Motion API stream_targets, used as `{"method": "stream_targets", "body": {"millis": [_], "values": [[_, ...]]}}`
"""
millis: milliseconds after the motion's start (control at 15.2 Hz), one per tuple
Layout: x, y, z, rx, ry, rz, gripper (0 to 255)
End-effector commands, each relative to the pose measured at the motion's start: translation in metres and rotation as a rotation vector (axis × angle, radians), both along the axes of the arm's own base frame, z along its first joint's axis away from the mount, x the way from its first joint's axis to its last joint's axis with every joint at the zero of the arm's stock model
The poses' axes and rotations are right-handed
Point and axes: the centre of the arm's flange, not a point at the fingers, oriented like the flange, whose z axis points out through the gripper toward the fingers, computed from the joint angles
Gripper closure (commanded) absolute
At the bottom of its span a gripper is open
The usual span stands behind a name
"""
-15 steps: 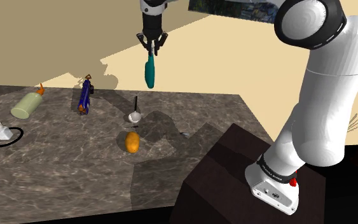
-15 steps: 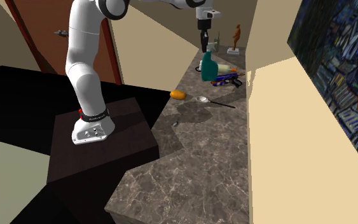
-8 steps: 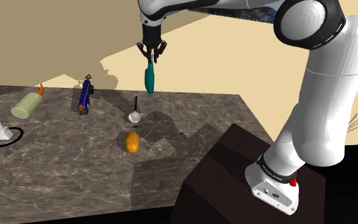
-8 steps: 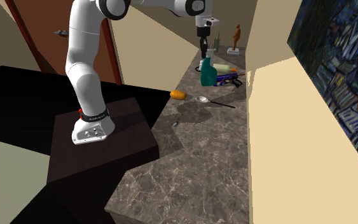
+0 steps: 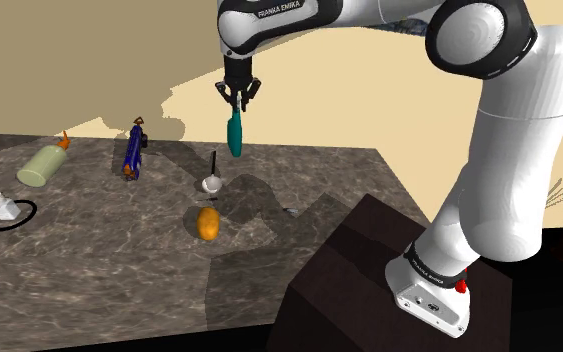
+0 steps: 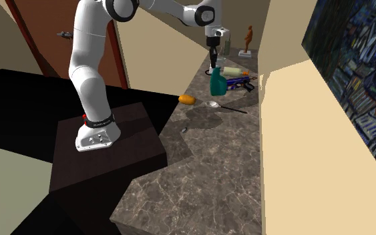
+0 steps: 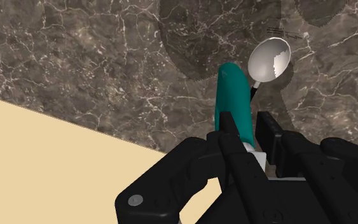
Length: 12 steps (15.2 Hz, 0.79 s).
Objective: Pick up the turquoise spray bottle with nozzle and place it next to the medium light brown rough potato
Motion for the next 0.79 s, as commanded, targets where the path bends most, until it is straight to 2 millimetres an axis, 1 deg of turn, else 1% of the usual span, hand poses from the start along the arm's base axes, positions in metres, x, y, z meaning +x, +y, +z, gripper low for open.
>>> {"method": "stream_targets", "body": {"millis": [0,726], "values": [[0.000,-0.001,-0.010,0.000,-0.001,0.000,255],[0.000,-0.001,-0.068,0.000,-0.001,0.000,255]]}}
